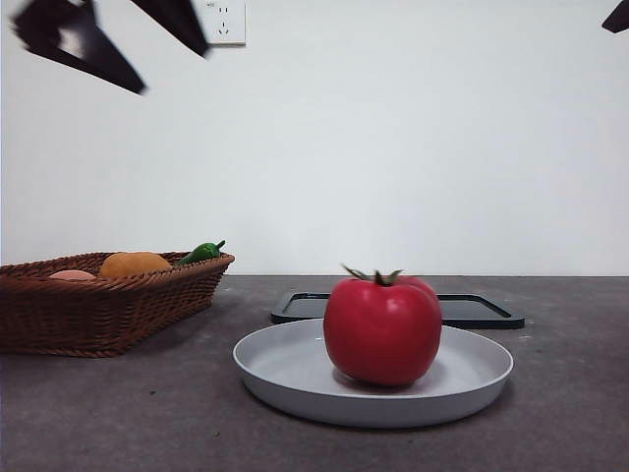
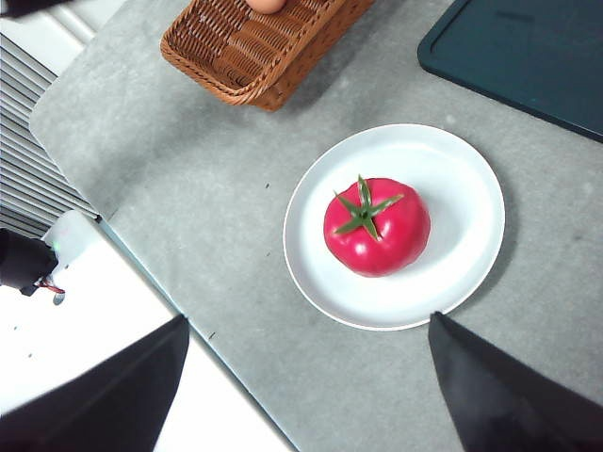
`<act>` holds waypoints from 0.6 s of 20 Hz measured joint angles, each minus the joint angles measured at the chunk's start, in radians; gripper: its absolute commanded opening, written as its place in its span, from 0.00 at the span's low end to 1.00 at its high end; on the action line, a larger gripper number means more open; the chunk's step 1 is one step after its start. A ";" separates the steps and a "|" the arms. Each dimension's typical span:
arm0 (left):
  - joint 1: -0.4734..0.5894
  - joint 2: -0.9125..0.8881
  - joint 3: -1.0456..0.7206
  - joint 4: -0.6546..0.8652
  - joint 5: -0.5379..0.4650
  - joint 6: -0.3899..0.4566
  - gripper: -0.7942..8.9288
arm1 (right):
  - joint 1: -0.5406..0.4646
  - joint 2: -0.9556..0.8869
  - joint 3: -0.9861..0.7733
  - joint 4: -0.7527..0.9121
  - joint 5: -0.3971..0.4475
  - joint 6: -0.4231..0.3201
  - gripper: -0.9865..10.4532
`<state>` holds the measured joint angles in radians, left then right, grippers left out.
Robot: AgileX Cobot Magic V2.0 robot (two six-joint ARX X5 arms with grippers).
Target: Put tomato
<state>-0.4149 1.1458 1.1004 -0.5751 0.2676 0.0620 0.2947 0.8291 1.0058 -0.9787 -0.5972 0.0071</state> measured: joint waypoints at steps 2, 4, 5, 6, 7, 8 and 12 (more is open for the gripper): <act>0.043 -0.060 0.000 -0.083 0.043 0.008 0.56 | 0.000 0.002 0.000 0.013 0.000 0.000 0.44; 0.075 -0.118 0.000 -0.166 0.109 0.014 0.56 | 0.000 0.010 0.000 0.023 0.001 0.000 0.44; 0.079 -0.146 0.000 -0.206 0.140 0.019 0.56 | 0.000 0.018 0.000 0.029 0.001 0.000 0.44; 0.079 -0.172 0.000 -0.247 0.169 0.021 0.56 | 0.000 0.027 0.000 0.035 0.001 0.000 0.44; 0.079 -0.197 0.000 -0.291 0.198 0.027 0.56 | 0.000 0.037 0.000 0.040 0.001 0.000 0.44; 0.079 -0.216 0.000 -0.336 0.227 0.033 0.56 | 0.000 0.048 0.000 0.042 0.001 0.000 0.44; 0.078 -0.257 0.000 -0.475 0.294 0.053 0.56 | 0.000 0.089 0.000 0.042 -0.002 0.000 0.44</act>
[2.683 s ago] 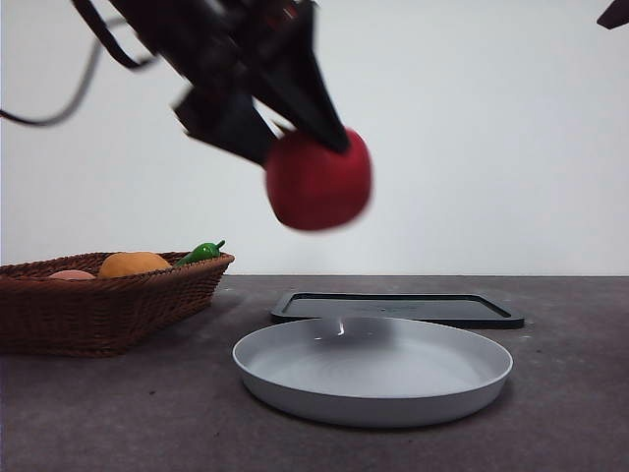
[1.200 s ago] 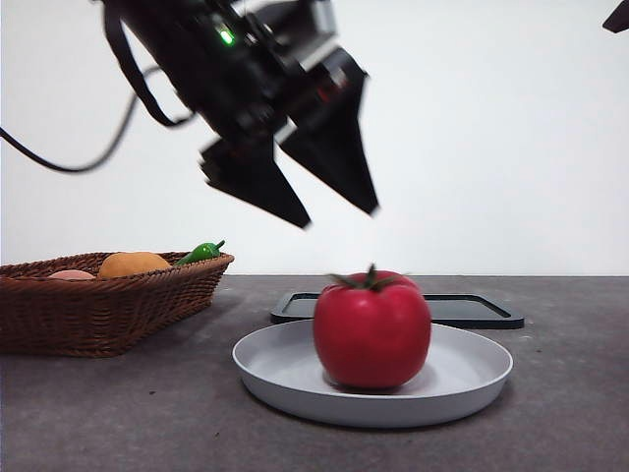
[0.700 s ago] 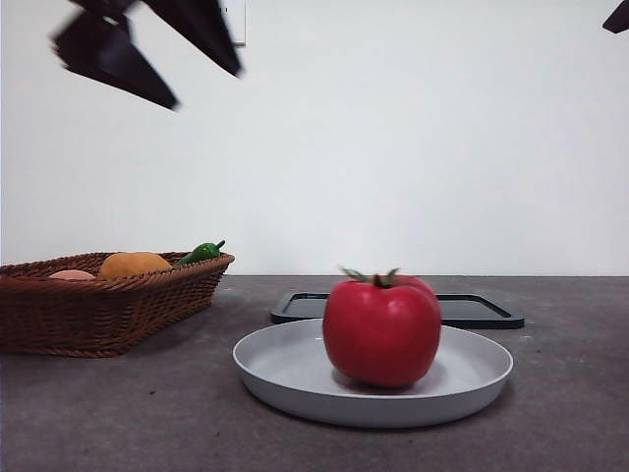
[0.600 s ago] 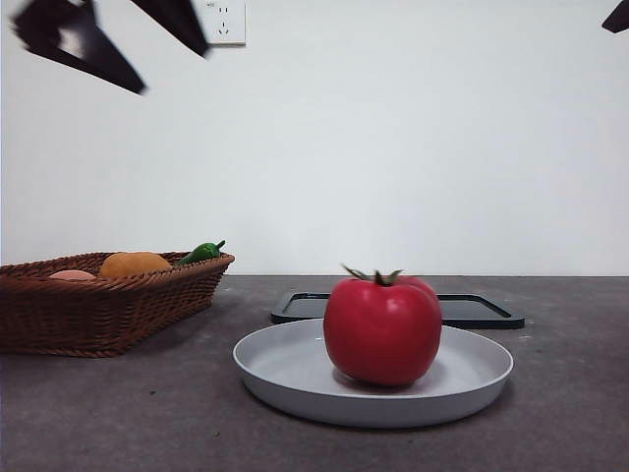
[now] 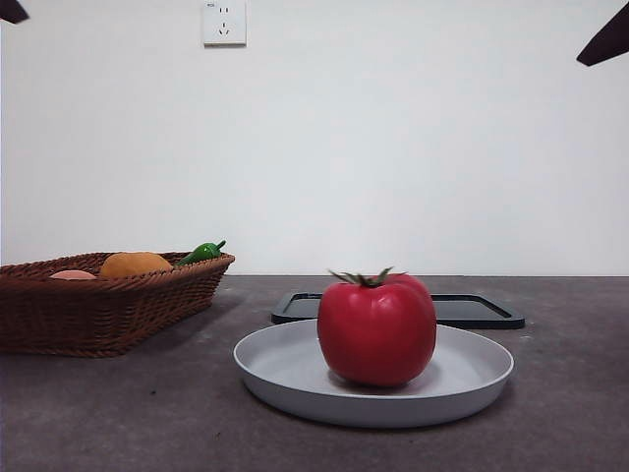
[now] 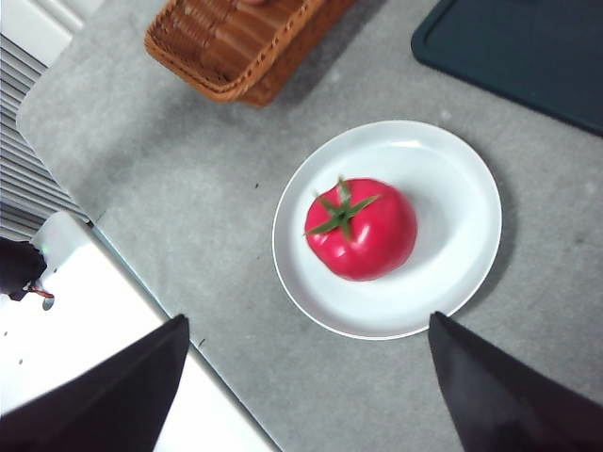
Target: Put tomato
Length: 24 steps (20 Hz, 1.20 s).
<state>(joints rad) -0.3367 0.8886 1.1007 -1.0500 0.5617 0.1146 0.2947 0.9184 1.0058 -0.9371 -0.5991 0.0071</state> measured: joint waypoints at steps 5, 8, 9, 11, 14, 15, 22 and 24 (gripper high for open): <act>-0.002 -0.014 0.000 -0.023 0.045 0.007 0.56 | 0.039 0.027 0.000 0.000 -0.001 0.000 0.44; -0.004 -0.014 0.000 -0.023 0.045 0.008 0.56 | 0.089 0.064 0.000 0.014 0.008 0.000 0.44; -0.004 -0.014 0.000 -0.023 0.045 0.008 0.56 | 0.106 0.080 0.000 0.023 0.026 0.000 0.46; -0.004 -0.014 0.000 -0.023 0.045 0.008 0.56 | 0.143 0.124 0.000 0.053 0.072 0.000 0.47; -0.004 -0.014 0.000 -0.023 0.045 0.008 0.56 | 0.195 0.201 0.000 0.110 0.098 -0.001 0.47; -0.004 -0.014 0.000 -0.023 0.045 0.008 0.56 | 0.206 0.217 0.000 0.125 0.106 -0.001 0.47; -0.004 -0.014 0.000 -0.022 0.045 0.008 0.56 | 0.277 0.341 0.000 0.234 0.212 -0.001 0.48; -0.004 -0.014 0.000 -0.022 0.045 0.008 0.56 | 0.291 0.373 0.000 0.256 0.245 -0.003 0.48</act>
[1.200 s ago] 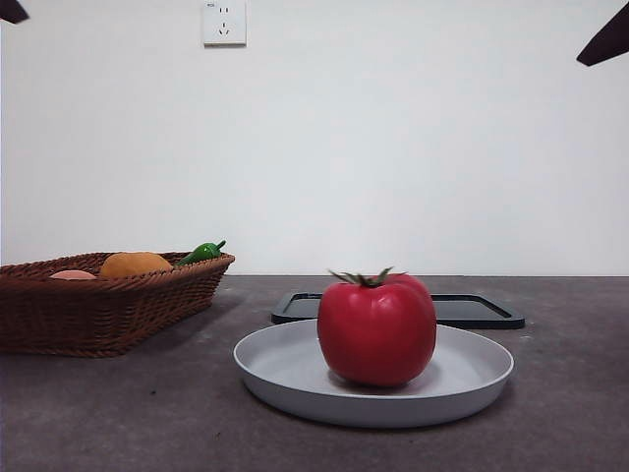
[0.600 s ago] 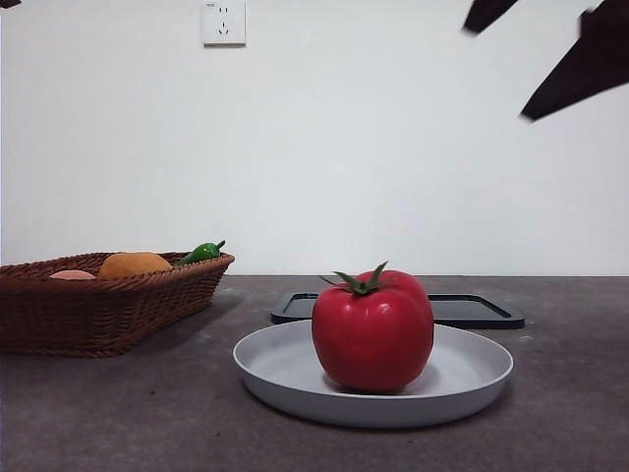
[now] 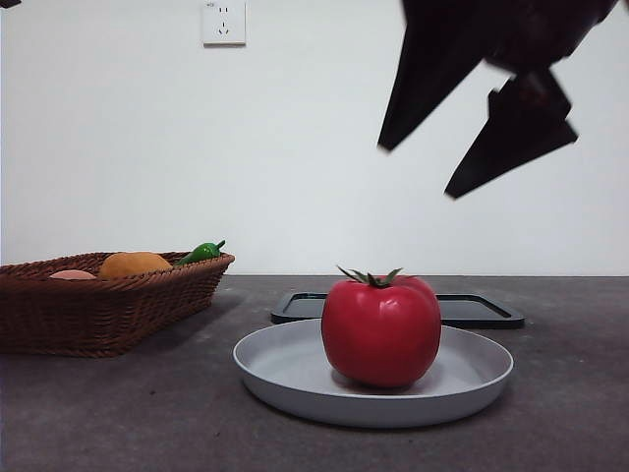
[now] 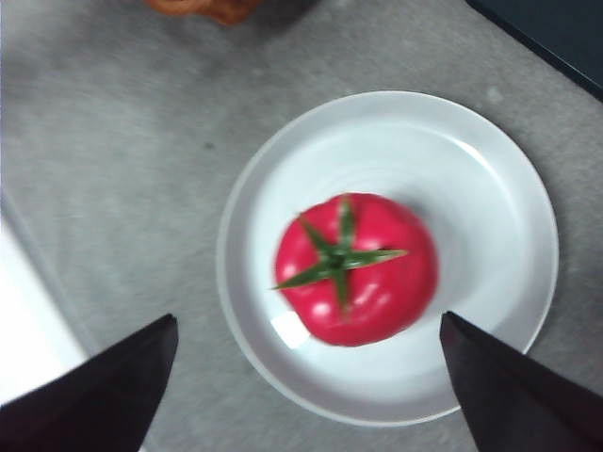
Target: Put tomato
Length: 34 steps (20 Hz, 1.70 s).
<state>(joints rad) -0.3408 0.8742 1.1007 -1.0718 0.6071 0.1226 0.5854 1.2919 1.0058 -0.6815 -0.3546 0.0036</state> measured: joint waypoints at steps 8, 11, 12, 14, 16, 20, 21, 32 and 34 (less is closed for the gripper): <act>0.000 0.000 0.000 0.002 0.000 0.000 0.56 | 0.034 0.095 0.000 0.084 0.045 -0.001 0.48; 0.000 0.000 0.000 0.002 0.000 0.003 0.56 | 0.049 0.137 0.000 0.111 0.051 -0.001 0.48; 0.000 0.000 0.000 0.002 0.000 0.003 0.56 | 0.056 0.152 0.000 0.114 0.068 -0.001 0.48; 0.000 0.000 0.000 0.002 0.000 0.003 0.56 | 0.064 0.174 0.000 0.119 0.097 -0.001 0.50; 0.000 0.000 0.000 0.002 0.000 0.003 0.56 | 0.069 0.197 0.000 0.131 0.114 -0.001 0.51; 0.000 0.000 0.000 0.003 0.000 0.003 0.56 | 0.080 0.237 0.000 0.147 0.121 -0.002 0.51; 0.000 0.000 0.000 0.005 0.000 0.003 0.56 | 0.083 0.251 0.000 0.150 0.121 -0.002 0.51; 0.000 0.000 0.000 0.006 0.000 0.003 0.56 | 0.102 0.351 0.000 0.163 0.136 -0.004 0.37; 0.000 0.000 0.000 0.006 0.000 0.003 0.56 | 0.102 0.351 0.003 0.163 0.150 -0.005 0.30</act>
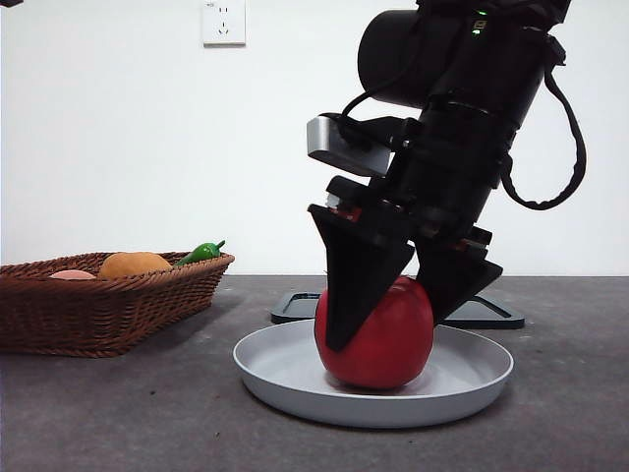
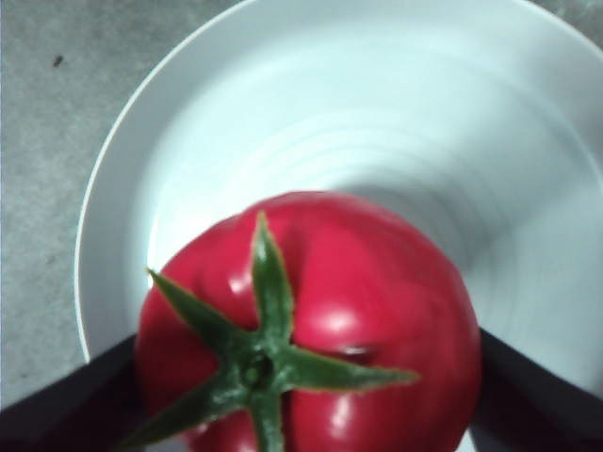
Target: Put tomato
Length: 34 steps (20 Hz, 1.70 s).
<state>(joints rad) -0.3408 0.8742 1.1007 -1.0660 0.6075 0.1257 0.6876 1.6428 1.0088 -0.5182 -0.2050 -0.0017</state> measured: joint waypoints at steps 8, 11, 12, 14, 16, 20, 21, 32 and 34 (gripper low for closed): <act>0.000 0.000 0.000 0.000 0.000 0.000 0.56 | -0.008 -0.014 0.115 -0.045 0.036 -0.002 0.30; 0.000 0.000 0.000 0.000 0.000 0.000 0.56 | -0.038 -0.025 0.235 -0.033 0.084 -0.003 0.30; 0.000 0.000 0.000 0.000 0.000 0.000 0.56 | -0.061 -0.025 0.262 -0.012 0.102 -0.003 0.30; 0.000 0.000 0.000 0.000 0.000 0.000 0.56 | -0.108 -0.024 0.289 0.028 0.104 -0.003 0.30; 0.000 0.000 0.000 0.000 0.000 0.000 0.56 | -0.159 0.001 0.331 0.054 0.103 -0.003 0.30; 0.000 0.000 0.000 0.000 0.000 0.000 0.56 | -0.259 0.206 0.460 0.061 0.101 -0.004 0.30; 0.000 0.000 0.000 0.000 0.000 0.000 0.56 | -0.270 0.251 0.490 0.061 0.101 -0.010 0.30; 0.000 0.000 0.000 0.000 0.000 0.000 0.56 | -0.322 0.468 0.631 0.077 0.092 -0.028 0.30; 0.000 0.000 0.000 0.000 0.000 0.000 0.56 | -0.322 0.479 0.631 0.077 0.075 -0.028 0.30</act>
<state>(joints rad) -0.3408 0.8738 1.1007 -1.0657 0.6075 0.1257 0.3653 2.1216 1.6394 -0.4412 -0.1299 -0.0296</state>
